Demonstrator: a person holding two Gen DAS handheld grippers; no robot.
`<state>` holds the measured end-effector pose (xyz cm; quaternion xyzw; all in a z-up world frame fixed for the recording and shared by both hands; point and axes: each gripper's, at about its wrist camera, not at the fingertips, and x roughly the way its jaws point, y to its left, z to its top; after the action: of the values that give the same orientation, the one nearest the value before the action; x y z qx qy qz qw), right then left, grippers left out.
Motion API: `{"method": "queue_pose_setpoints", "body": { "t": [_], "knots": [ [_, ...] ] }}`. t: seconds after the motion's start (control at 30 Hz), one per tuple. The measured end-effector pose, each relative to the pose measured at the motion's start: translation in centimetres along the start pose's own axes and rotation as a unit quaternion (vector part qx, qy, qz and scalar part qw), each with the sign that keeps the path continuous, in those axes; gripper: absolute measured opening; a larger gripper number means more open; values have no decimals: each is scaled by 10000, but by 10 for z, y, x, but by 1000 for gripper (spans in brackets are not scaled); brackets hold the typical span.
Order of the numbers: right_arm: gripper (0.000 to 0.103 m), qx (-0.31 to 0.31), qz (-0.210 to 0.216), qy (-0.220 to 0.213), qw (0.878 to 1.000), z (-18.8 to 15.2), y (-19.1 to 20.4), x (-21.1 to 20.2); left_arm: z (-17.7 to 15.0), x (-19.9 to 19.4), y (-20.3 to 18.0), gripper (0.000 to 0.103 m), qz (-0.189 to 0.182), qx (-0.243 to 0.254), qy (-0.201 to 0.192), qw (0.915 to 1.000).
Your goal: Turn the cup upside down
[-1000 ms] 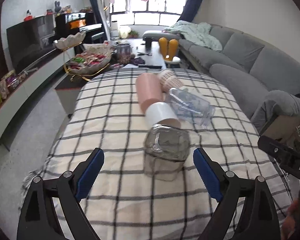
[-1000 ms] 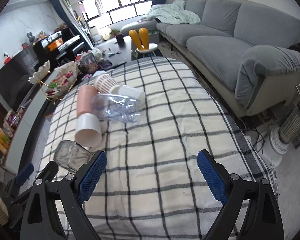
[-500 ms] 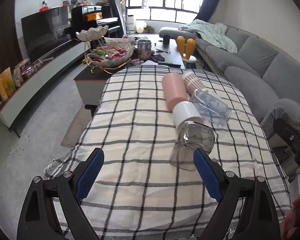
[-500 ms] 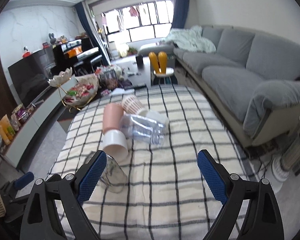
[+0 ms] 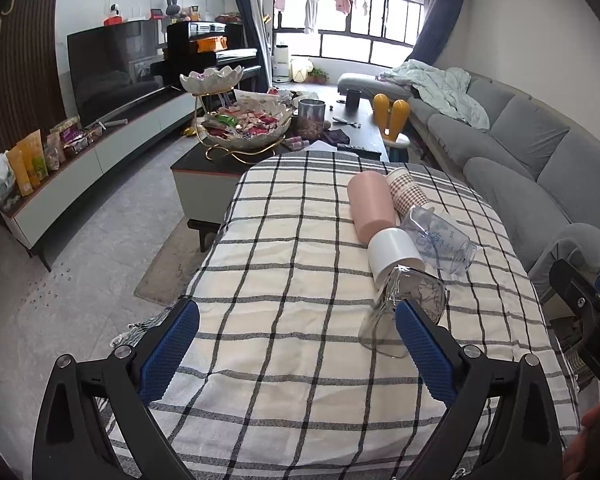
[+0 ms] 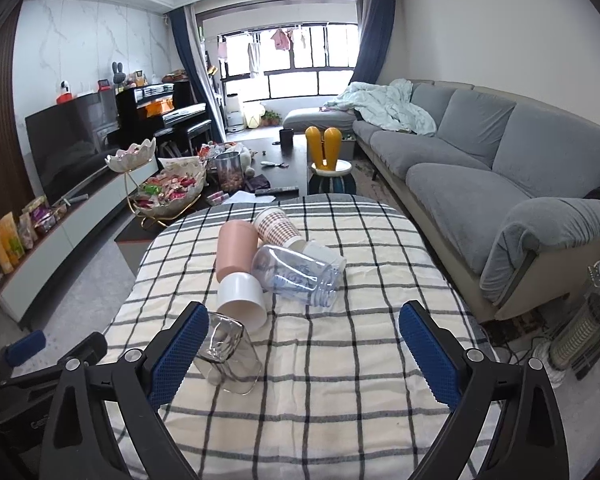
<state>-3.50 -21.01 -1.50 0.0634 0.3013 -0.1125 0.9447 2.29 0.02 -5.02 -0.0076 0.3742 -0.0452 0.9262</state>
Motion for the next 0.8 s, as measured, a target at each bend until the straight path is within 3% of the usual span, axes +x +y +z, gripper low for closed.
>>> {"method": "queue_pose_setpoints", "body": {
  "t": [0.8],
  "knots": [
    [98, 39, -56, -13, 10000, 1, -4, -2, 2, -8, 0, 102, 74, 11, -98, 9999]
  ]
}}
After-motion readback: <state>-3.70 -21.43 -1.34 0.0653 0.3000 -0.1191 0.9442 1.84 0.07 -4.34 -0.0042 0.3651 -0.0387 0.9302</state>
